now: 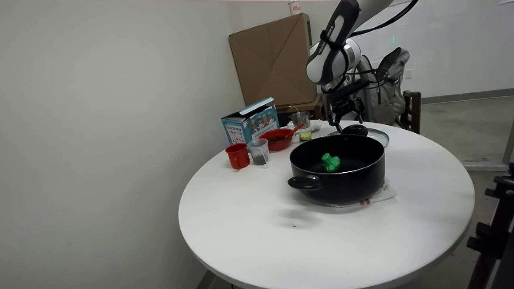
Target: Take the lid off the pot, put its contents om the table, then place the lid on the pot
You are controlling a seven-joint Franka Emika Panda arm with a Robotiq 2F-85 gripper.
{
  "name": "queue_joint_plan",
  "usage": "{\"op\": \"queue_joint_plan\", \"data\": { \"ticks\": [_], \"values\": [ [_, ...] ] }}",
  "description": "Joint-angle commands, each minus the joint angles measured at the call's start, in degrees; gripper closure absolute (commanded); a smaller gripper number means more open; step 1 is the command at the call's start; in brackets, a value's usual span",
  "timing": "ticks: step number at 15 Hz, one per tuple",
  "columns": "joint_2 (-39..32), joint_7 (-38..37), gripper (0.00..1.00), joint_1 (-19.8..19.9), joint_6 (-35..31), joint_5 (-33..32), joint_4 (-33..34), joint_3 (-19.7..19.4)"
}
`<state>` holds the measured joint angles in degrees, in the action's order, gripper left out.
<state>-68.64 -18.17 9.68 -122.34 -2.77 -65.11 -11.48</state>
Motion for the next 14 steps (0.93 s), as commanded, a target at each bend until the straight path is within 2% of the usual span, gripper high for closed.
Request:
{"op": "queue_joint_plan", "data": {
  "ticks": [1,8,14],
  "values": [
    [5.7,2.1,0.00,0.3,-0.2,1.2,-4.2,1.8],
    [23.9,2.2,0.00,-2.1,-1.1,0.9,-16.8,2.3],
    [36.6,11.3,0.00,-5.0,-1.3,0.8,-32.6,7.7]
  ]
}}
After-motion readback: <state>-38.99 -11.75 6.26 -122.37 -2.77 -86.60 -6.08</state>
